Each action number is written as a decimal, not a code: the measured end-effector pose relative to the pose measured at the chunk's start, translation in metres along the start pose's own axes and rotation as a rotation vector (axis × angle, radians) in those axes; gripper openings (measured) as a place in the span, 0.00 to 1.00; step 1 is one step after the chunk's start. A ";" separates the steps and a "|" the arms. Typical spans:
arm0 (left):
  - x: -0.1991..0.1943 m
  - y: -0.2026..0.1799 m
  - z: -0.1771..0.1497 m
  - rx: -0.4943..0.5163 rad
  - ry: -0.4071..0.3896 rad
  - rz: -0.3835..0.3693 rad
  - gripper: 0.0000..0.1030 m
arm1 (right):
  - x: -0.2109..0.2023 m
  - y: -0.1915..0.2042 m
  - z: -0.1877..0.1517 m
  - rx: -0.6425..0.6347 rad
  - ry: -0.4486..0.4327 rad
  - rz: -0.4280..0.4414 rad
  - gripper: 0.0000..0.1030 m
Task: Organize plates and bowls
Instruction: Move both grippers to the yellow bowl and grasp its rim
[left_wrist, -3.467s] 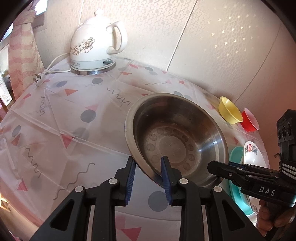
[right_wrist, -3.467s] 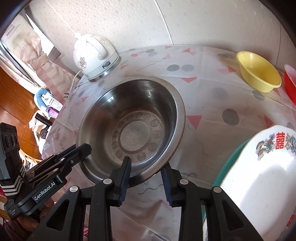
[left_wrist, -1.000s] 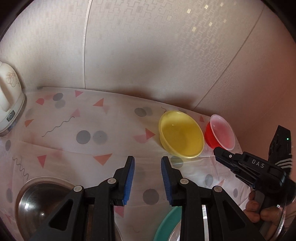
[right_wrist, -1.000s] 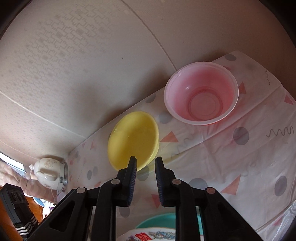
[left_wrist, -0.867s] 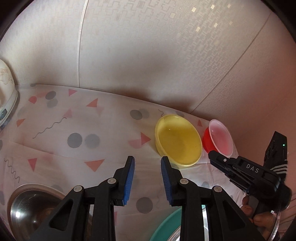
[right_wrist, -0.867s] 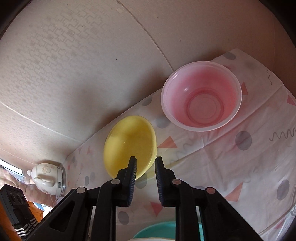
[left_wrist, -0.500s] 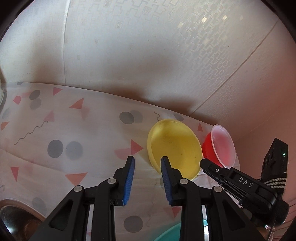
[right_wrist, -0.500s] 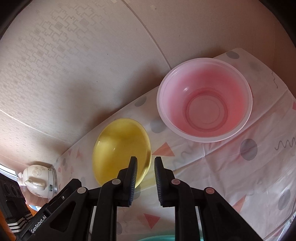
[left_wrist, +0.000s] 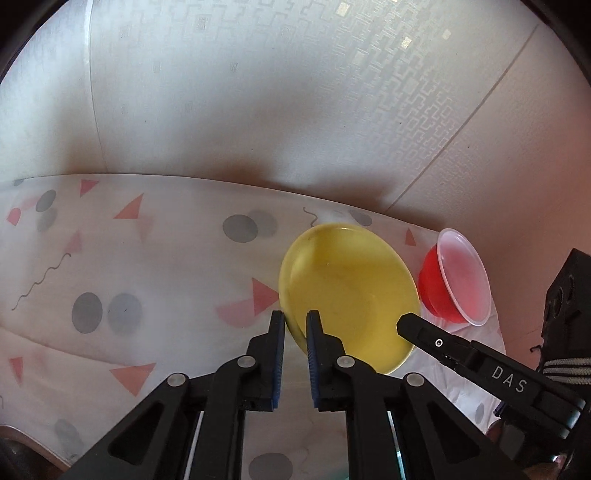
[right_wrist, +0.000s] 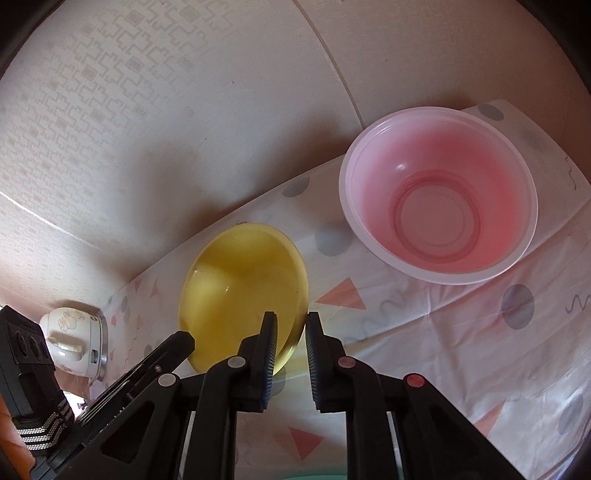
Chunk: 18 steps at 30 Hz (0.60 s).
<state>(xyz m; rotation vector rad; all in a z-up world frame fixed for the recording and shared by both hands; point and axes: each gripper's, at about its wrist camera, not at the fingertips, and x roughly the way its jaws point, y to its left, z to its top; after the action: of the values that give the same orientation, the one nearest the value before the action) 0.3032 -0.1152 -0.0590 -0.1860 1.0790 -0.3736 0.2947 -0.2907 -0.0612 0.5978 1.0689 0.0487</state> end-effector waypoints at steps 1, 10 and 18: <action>-0.002 0.003 -0.002 -0.009 0.002 -0.007 0.11 | 0.000 0.001 -0.002 -0.004 0.005 0.007 0.15; -0.030 0.023 -0.026 -0.087 0.004 -0.002 0.11 | -0.001 0.017 -0.025 -0.061 0.069 0.064 0.15; -0.038 0.035 -0.040 -0.080 0.004 0.028 0.12 | -0.003 0.021 -0.038 -0.074 0.093 0.078 0.15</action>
<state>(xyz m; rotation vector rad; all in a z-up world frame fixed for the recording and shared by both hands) 0.2589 -0.0669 -0.0574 -0.2405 1.1004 -0.3058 0.2669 -0.2578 -0.0616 0.5741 1.1289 0.1850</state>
